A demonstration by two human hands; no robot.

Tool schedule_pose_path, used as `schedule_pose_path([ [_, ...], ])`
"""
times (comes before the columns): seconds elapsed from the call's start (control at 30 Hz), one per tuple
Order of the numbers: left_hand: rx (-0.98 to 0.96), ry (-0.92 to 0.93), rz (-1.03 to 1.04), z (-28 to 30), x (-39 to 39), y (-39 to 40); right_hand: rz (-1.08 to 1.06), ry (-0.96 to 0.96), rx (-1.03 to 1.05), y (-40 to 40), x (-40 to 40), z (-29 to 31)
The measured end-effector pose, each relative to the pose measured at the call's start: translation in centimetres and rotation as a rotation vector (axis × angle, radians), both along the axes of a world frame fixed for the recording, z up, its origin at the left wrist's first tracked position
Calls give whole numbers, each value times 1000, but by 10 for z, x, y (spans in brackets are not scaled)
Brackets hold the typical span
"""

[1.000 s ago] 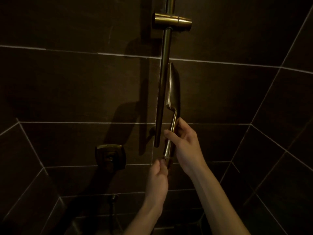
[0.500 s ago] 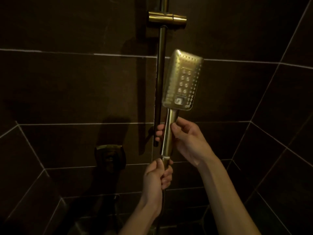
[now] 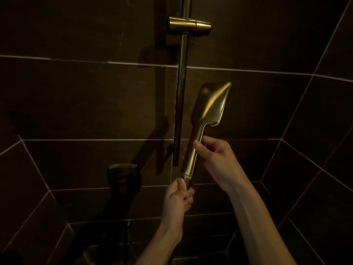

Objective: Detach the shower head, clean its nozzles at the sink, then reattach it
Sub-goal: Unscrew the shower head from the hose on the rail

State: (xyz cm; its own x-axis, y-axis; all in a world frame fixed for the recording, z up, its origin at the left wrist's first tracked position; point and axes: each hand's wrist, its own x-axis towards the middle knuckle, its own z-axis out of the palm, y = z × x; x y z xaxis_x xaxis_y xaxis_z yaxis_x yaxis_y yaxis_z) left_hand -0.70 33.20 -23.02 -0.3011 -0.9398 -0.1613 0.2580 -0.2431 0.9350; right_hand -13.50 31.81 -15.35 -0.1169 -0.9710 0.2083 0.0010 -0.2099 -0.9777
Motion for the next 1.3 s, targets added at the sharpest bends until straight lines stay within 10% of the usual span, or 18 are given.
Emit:
schedule_pose_path([
  [0.27,41,-16,-37,2,-4,5,-53,-375,25,3,9,-7],
  [1.3,81,10,-64,-1,-11,4,-60,-303,13,3,7,-5],
])
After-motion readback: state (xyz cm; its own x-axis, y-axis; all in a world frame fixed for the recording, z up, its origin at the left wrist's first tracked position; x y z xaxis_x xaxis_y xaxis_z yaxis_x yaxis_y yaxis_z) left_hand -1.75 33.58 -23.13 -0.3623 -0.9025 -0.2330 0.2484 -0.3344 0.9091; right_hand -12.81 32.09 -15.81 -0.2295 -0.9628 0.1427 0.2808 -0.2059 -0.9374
